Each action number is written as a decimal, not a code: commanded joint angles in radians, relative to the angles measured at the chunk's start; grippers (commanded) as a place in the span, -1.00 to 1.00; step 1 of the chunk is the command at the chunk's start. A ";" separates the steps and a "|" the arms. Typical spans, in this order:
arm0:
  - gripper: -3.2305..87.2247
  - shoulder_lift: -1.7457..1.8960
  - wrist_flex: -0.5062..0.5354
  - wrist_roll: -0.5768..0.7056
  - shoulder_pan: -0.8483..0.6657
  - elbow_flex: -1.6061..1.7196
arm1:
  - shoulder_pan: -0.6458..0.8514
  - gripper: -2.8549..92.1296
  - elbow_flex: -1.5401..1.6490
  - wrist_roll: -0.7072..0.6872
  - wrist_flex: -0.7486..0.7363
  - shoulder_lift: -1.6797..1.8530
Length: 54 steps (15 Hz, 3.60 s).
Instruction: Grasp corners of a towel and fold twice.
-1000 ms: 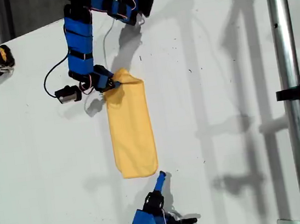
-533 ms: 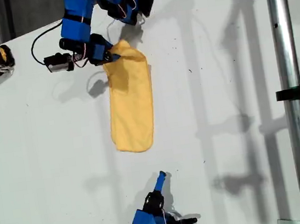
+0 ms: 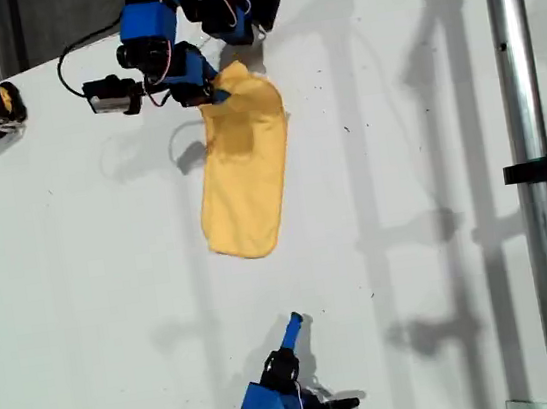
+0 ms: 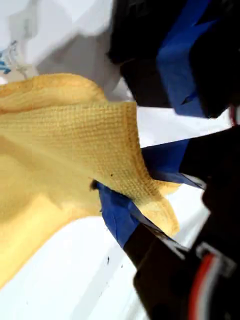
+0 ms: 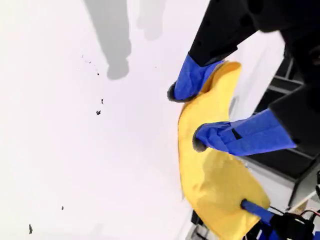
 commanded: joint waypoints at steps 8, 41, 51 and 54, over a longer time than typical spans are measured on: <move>-0.62 0.006 -0.015 -0.002 0.002 0.000 | 0.029 -0.94 -0.549 -0.238 -0.520 -0.580; -0.66 0.006 0.195 0.035 -0.009 0.035 | -0.092 -0.94 0.825 0.219 -0.442 0.721; -0.69 0.006 0.195 0.273 -0.012 0.035 | -0.021 -0.85 0.851 0.247 -0.164 1.115; -0.69 0.006 0.195 0.273 -0.012 0.035 | -0.021 -0.85 0.851 0.247 -0.164 1.115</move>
